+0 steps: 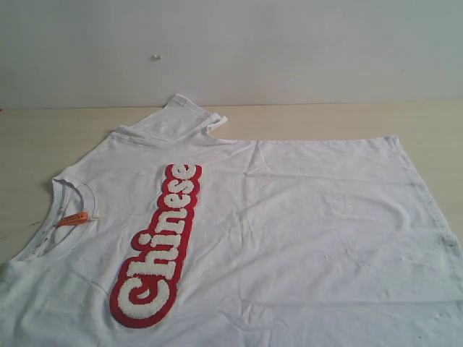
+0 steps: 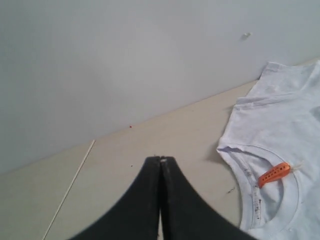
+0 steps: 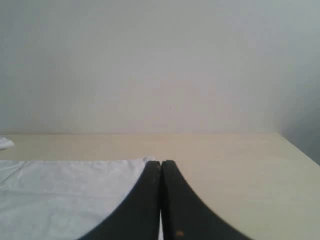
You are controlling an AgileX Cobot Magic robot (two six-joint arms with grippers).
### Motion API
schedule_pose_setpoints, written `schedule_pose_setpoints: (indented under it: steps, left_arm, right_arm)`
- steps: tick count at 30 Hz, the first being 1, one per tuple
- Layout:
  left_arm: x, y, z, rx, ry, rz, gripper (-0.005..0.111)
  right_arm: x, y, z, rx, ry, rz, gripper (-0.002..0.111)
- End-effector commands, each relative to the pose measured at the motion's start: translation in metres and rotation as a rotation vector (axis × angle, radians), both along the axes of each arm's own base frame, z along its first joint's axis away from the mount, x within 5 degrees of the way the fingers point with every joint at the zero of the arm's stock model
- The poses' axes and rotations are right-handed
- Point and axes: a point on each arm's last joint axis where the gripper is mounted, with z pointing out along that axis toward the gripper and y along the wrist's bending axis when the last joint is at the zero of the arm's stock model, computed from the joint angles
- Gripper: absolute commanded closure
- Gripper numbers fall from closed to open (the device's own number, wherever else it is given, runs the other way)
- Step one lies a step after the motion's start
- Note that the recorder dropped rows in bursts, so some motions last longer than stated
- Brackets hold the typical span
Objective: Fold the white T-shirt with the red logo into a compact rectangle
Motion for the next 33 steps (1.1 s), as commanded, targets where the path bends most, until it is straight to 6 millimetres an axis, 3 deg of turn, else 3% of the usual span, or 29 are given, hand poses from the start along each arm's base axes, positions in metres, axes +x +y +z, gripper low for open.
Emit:
schedule_pose_setpoints:
  steps: [1,4,10,21,24,27,33]
  left_arm:
    - [0.0,-0.001,0.003,-0.035,-0.041,-0.013,0.106]
    - [0.0,-0.003,0.007,-0.125,-0.086,-0.032,0.106]
    - [0.0,-0.005,0.01,-0.584,-0.119,-0.04,0.106]
    - [0.0,-0.005,0.013,-0.935,-0.152,-0.059,0.106]
    - [-0.001,-0.006,0.021,-0.98,-0.219,-0.115,0.107]
    - [-0.003,-0.009,0.027,-0.972,-0.26,-0.178,0.107]
    - [-0.002,-0.013,0.059,-0.911,-0.255,-0.254,0.107]
  right_arm:
    - [0.0,0.0,0.005,0.058,-0.085,0.005,0.108]
    - [-0.001,0.0,0.009,0.182,-0.16,0.012,0.108]
    - [-0.002,-0.001,0.015,0.492,-0.291,0.027,0.108]
    - [-0.002,-0.001,0.018,0.493,-0.327,0.029,0.108]
    - [-0.002,-0.001,0.018,0.493,-0.327,0.029,0.108]
    - [-0.005,-0.001,0.03,0.486,-0.36,0.039,0.108]
    - [-0.014,0.001,0.065,0.479,-0.46,0.071,0.108]
